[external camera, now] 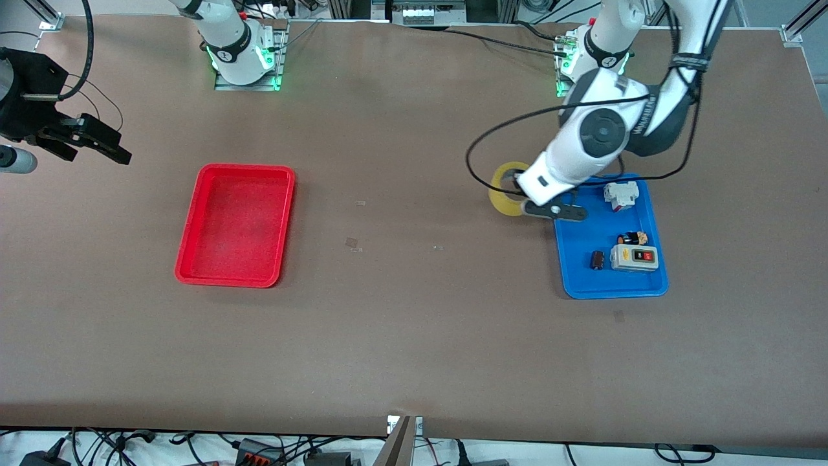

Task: Place and move tape with both arms
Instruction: 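Lift the tape with the left gripper and carry it toward the table middle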

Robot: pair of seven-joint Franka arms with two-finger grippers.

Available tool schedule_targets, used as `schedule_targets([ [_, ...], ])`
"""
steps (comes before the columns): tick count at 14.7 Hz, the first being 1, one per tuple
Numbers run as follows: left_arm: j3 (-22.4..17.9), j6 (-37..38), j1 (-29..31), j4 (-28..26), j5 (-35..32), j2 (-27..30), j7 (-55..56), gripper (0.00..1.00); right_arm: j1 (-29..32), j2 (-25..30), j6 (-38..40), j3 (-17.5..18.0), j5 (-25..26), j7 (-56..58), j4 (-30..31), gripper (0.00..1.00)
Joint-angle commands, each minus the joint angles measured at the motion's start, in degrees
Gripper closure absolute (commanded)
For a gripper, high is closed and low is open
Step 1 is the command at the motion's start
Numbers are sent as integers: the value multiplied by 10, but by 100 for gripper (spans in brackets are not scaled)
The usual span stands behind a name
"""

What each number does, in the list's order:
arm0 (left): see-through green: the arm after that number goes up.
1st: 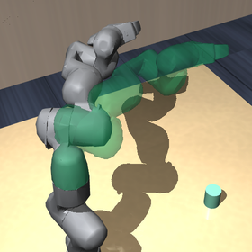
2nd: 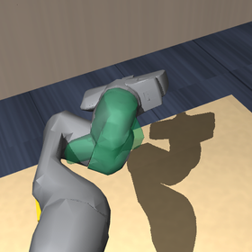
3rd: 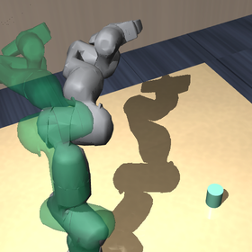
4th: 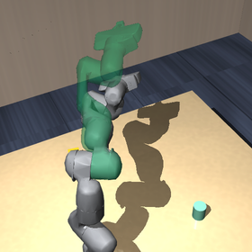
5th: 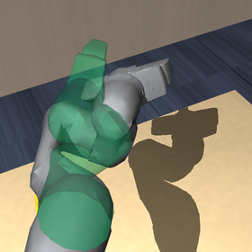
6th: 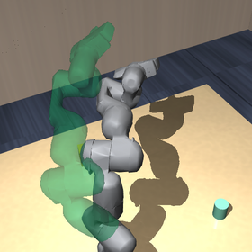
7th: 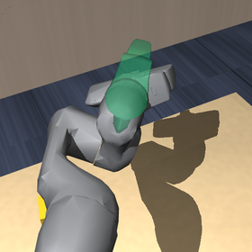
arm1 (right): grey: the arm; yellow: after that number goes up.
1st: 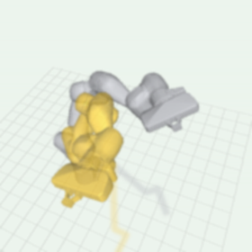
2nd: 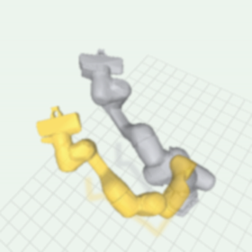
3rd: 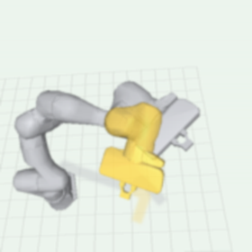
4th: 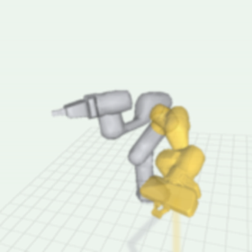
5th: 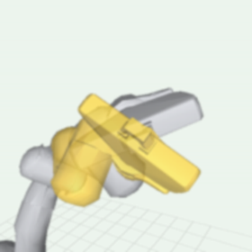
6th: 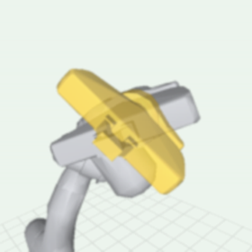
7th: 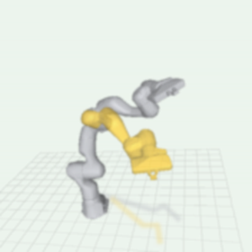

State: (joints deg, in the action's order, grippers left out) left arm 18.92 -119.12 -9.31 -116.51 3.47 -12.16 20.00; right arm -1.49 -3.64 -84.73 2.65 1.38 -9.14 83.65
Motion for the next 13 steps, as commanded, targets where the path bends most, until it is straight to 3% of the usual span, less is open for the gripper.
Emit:
schedule_targets([
  [1, 4, 6, -43, 58, -21, -60, 47, 91, 4, -3, -6, 3, -6, -1, -2, 1],
  [7, 5, 3, -86, 151, -110, -187, 139, 90, 1, -9, -11, 3, -5, -4, -2, 1],
  [11, 4, 2, -107, 173, -123, -224, 162, 90, 1, -9, -11, 4, -4, -4, -2, 1],
  [13, 4, 2, -108, 188, -139, -240, 174, 84, 1, -9, -11, 4, -4, -4, -1, 1],
])
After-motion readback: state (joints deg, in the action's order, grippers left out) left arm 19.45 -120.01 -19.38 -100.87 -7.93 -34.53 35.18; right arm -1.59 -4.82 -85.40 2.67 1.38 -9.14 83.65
